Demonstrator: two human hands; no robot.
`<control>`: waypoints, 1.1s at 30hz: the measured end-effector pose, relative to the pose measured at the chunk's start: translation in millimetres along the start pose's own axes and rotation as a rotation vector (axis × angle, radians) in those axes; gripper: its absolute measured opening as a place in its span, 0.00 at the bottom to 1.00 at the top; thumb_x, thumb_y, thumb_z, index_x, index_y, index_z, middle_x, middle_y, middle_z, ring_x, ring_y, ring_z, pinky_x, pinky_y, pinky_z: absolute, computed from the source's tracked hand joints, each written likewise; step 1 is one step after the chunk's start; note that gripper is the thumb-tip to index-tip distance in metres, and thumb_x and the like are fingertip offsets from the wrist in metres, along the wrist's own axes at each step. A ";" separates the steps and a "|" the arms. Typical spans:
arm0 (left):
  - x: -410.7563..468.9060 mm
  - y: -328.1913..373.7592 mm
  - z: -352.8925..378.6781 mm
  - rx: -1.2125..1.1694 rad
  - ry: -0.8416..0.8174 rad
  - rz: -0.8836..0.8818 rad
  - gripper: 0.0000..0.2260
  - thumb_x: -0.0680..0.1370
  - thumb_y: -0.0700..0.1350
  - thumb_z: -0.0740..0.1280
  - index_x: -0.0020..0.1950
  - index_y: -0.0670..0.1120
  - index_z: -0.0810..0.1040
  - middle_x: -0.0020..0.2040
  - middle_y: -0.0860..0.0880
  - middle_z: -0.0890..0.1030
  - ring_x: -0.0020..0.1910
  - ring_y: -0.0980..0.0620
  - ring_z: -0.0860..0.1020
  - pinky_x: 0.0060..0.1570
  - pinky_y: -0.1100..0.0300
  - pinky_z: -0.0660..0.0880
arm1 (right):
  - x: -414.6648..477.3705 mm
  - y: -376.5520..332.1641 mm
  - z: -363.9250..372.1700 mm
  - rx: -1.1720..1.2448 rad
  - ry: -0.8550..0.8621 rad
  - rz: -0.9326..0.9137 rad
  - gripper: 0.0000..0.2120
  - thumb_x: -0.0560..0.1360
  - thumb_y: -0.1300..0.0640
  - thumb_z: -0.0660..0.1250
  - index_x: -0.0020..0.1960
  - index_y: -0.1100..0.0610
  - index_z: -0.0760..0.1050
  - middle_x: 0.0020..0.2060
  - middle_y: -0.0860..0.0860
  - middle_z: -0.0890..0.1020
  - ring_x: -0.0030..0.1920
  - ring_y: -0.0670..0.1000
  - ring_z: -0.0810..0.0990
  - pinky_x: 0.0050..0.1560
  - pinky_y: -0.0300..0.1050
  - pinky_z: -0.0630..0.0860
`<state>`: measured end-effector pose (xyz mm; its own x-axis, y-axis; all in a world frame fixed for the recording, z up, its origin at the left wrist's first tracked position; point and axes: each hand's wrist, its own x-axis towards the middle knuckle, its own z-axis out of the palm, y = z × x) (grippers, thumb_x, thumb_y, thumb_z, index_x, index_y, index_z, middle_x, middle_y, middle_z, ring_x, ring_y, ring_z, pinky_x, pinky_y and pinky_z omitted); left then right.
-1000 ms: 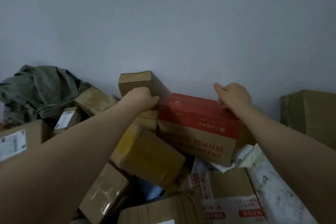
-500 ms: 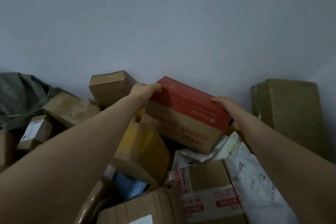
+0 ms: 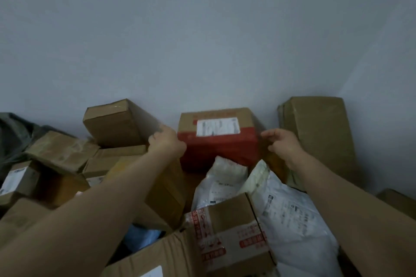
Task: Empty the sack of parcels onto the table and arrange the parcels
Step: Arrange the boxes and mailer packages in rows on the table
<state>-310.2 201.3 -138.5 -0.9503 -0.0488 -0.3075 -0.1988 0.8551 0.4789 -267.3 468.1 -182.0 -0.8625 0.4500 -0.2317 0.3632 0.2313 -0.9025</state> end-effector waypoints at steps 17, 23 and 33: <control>18.5 16.6 140.2 0.279 -0.305 0.042 0.29 0.72 0.47 0.71 0.68 0.38 0.66 0.60 0.43 0.74 0.60 0.45 0.75 0.60 0.53 0.74 | 16.9 78.1 34.6 -0.832 -0.380 0.218 0.57 0.57 0.52 0.82 0.75 0.54 0.49 0.70 0.55 0.61 0.71 0.58 0.63 0.68 0.54 0.68; 13.1 28.4 144.4 0.084 -0.227 0.073 0.11 0.79 0.39 0.59 0.59 0.38 0.75 0.55 0.40 0.79 0.53 0.41 0.79 0.52 0.52 0.77 | 11.5 75.2 27.1 -0.777 -0.434 -0.098 0.09 0.66 0.63 0.73 0.38 0.53 0.74 0.47 0.56 0.82 0.49 0.55 0.81 0.52 0.51 0.79; -43.0 77.4 49.6 -0.197 0.003 0.304 0.09 0.79 0.43 0.57 0.56 0.40 0.72 0.49 0.44 0.77 0.52 0.42 0.77 0.48 0.56 0.71 | -31.6 -14.8 -21.8 -0.517 -0.064 -0.385 0.12 0.70 0.60 0.73 0.34 0.51 0.71 0.37 0.51 0.74 0.40 0.51 0.74 0.38 0.43 0.68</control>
<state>-272.9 295.2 -129.1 -0.9739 0.1901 -0.1244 0.0505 0.7151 0.6972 -237.8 469.4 -153.4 -0.9784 0.2032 0.0384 0.1325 0.7585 -0.6381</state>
